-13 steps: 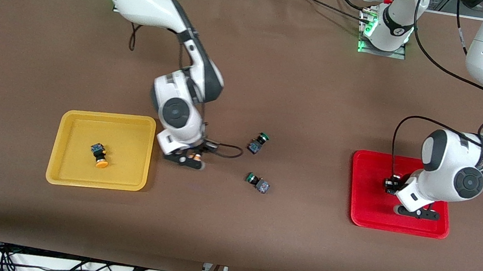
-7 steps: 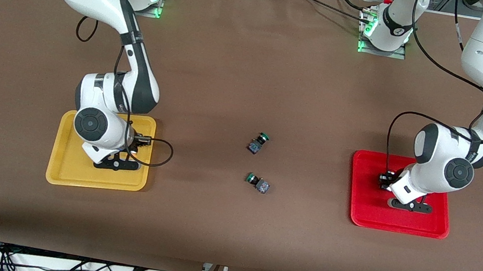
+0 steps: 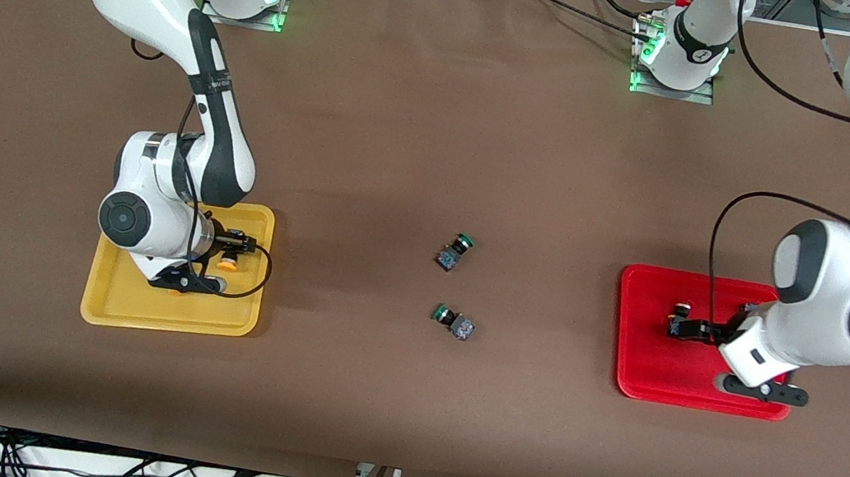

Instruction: Place red and yellow buttons in trays

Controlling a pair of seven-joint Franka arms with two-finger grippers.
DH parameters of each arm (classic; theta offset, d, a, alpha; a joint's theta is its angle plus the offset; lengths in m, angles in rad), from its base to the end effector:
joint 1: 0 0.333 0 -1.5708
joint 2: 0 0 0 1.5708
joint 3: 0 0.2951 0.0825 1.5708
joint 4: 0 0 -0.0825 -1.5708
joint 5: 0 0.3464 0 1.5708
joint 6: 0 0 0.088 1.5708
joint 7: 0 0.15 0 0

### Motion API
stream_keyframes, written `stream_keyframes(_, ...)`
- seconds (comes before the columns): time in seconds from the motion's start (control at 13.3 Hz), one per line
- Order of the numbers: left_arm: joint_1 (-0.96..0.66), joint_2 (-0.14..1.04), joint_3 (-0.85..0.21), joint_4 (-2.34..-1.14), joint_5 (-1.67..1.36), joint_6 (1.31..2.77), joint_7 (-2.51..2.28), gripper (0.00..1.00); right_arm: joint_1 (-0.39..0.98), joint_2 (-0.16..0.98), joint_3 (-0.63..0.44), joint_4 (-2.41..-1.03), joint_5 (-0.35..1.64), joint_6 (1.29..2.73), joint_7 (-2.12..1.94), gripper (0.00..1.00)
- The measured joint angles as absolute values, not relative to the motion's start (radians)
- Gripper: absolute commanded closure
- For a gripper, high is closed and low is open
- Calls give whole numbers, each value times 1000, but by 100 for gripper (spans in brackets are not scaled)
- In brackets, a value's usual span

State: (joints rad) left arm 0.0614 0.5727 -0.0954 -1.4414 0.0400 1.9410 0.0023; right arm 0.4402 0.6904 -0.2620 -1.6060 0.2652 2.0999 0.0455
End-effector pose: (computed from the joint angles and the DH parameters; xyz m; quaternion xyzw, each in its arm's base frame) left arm 0.6544 -0.0093 0.3075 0.9992 -0.0194 -0.0353 0.0071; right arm 0.6100 0.1450 0.1867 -0.9962 -0.0112 0.0850 0.0138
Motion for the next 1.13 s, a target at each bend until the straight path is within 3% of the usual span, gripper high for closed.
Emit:
stream_keyframes(0.23,59,558,-105,-1344,39,1835,1,0,444,626,-289,-1561,251,2104,33,0)
stream_keyframes(0.53,59,445,-110,-1330,26,1683,-7,0,440,525,-348,-1522,238,2001,2,0)
stream_keyframes(0.98,32,206,-101,-1394,26,1527,-47,0,452,181,-351,-1545,97,1670,65,0)
stream_keyframes(1.13,22,181,-69,-1418,18,1513,-48,0,369,92,-296,-1603,77,1633,61,0)
